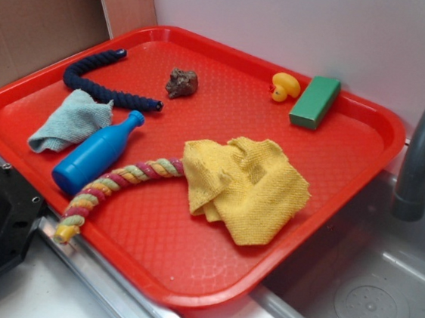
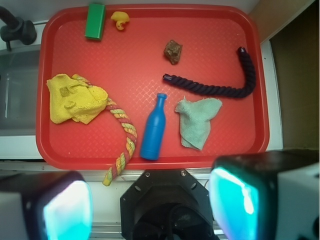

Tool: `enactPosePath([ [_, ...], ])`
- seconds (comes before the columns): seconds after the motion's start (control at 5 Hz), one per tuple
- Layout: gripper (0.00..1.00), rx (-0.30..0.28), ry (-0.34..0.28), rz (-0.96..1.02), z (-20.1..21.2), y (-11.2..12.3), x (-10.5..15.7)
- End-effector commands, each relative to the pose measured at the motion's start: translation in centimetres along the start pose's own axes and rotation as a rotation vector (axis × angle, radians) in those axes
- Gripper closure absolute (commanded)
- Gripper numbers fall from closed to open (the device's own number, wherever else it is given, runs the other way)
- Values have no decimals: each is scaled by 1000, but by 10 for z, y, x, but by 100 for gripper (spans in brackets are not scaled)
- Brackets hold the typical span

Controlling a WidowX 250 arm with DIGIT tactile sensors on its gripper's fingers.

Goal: Grab the rock.

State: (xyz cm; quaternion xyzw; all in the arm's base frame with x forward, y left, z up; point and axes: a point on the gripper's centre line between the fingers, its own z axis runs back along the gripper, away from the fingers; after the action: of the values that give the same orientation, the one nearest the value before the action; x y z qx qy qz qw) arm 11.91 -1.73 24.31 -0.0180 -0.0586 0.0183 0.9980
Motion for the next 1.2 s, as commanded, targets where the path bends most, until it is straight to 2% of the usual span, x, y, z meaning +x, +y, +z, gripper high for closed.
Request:
enactPosePath([
  [0.0,0,0,0,0,0,0,0],
  [0.2,0,85,-83,168,-51,38,32],
  [0.4,0,78,-151,326,-93,67,75],
  [0.6,0,43,-154,323,-128,81,97],
  [0.8,0,27,-51,247,-170,83,133],
  [1.0,0,24,-14,145,-190,73,143],
])
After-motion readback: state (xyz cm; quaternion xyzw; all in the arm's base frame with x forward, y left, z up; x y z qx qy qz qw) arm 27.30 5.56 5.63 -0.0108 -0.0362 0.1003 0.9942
